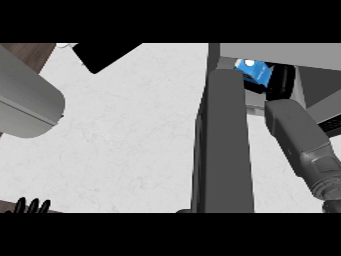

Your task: Pick up the milk, place it into the microwave and close the microwave

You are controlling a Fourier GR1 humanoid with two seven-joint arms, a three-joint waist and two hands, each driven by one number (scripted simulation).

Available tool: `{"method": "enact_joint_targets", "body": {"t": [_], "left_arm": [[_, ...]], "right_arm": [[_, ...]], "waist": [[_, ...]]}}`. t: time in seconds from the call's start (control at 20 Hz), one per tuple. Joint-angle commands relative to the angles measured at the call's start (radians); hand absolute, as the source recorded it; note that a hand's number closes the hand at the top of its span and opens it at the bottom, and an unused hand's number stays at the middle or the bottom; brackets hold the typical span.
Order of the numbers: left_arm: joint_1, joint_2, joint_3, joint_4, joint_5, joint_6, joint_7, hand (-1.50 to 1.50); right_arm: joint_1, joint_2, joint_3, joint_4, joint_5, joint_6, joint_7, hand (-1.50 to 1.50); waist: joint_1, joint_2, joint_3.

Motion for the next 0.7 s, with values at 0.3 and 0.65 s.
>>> {"method": "enact_joint_targets", "body": {"t": [0.3,0.65], "left_arm": [[-0.043,-0.002,0.003,0.018,-0.008,-0.002,0.000,-1.50],[-0.082,0.003,0.004,0.045,-0.016,-0.003,0.013,-1.50]], "right_arm": [[0.104,-0.093,0.045,0.169,0.090,-0.333,0.219,-1.50],[0.010,-0.019,0.186,0.164,0.226,-0.225,0.276,-1.50]], "waist": [[0.007,0.045,-0.018],[0.060,0.014,0.000]]}}
